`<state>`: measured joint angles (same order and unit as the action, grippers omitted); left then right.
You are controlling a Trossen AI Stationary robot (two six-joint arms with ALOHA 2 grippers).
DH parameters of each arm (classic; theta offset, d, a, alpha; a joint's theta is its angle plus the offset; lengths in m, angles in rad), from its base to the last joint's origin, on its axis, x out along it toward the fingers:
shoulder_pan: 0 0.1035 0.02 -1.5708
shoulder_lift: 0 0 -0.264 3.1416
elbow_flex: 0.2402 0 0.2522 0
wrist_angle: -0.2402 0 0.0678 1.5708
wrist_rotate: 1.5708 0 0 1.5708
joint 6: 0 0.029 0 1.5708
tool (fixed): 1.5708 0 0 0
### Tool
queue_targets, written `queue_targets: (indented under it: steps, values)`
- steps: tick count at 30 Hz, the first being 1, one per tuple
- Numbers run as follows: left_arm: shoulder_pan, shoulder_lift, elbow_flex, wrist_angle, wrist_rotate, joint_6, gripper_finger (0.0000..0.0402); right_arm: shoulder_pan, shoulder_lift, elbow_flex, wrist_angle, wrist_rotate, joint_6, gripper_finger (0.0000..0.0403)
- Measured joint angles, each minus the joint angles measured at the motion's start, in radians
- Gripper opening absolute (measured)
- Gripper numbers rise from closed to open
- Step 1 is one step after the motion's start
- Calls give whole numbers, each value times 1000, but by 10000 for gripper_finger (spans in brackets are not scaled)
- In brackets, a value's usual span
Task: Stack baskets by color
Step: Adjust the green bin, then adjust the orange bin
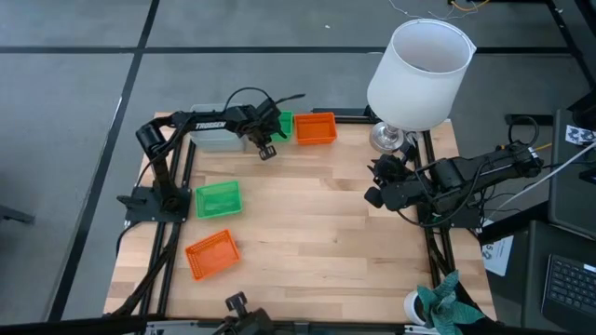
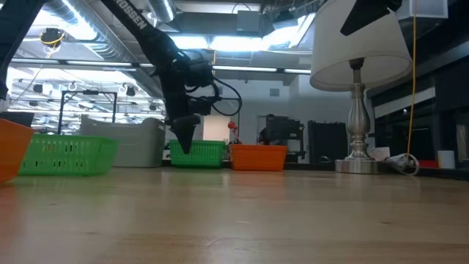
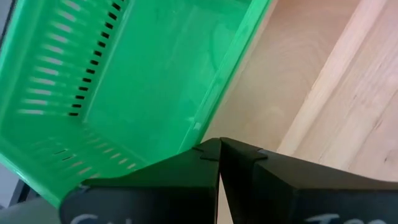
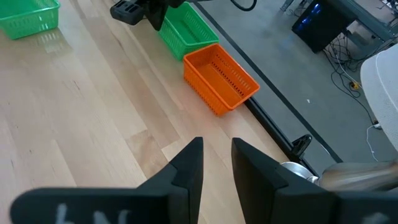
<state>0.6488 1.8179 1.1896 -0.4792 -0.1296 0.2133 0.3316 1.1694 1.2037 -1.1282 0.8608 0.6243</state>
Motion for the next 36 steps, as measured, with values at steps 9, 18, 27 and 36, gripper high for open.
queue_targets:
  steps: [9,18,27,36]
  values:
    - [-44,0,0,-18,-4,-20,0,0,0,0,0,-1,0,84]
    - [-122,-27,0,-68,-1,-64,0,0,1,0,12,-2,14,84]
    - [-323,-220,1,-330,111,-139,0,-49,88,0,194,-8,-104,84]
    - [-471,-362,-7,-544,15,-342,0,-414,310,0,473,-267,-438,84]
